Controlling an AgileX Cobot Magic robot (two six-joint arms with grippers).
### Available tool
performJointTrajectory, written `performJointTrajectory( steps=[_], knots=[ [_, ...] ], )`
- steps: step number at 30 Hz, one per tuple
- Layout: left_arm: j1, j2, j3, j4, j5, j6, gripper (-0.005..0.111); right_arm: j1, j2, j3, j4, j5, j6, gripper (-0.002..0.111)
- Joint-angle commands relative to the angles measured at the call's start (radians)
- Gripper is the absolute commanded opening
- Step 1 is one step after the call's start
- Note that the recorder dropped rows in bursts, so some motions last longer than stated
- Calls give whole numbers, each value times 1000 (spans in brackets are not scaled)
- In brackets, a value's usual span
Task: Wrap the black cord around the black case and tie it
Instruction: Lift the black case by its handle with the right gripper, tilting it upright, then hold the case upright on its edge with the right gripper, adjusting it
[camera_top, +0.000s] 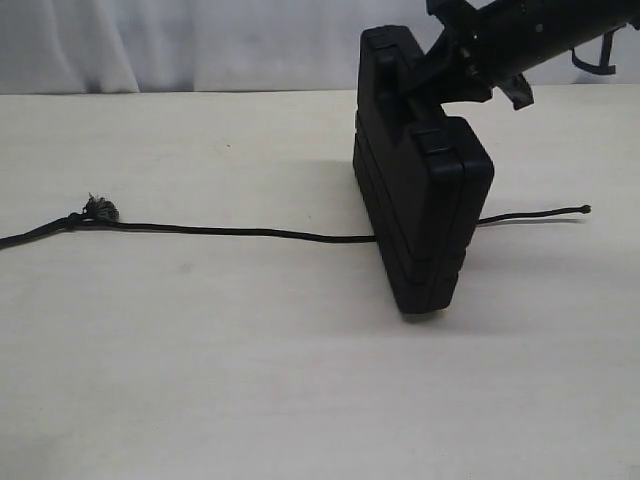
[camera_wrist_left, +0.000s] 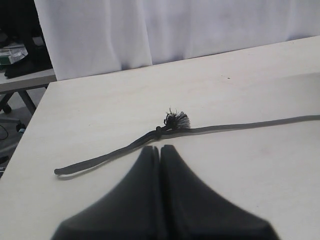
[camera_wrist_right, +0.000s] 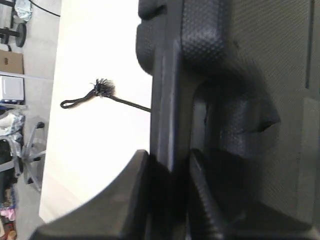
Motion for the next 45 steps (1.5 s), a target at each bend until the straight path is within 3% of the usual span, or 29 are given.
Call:
performJointTrajectory(
  steps=[1,15,23,45],
  knots=[
    [-7,-3,2,-8,-13,-1,0,-17,18,13,-229,-93,-37,19],
    [-7,-3,2,-8,-13,-1,0,80,-13,13,-460,-159,24,19],
    [-7,-3,2,-8,-13,-1,0,168,-13,-33,-768,-159,226,19],
    [-7,-3,2,-8,-13,-1,0,192,-46,-71,-728,-56,221,19]
  ],
)
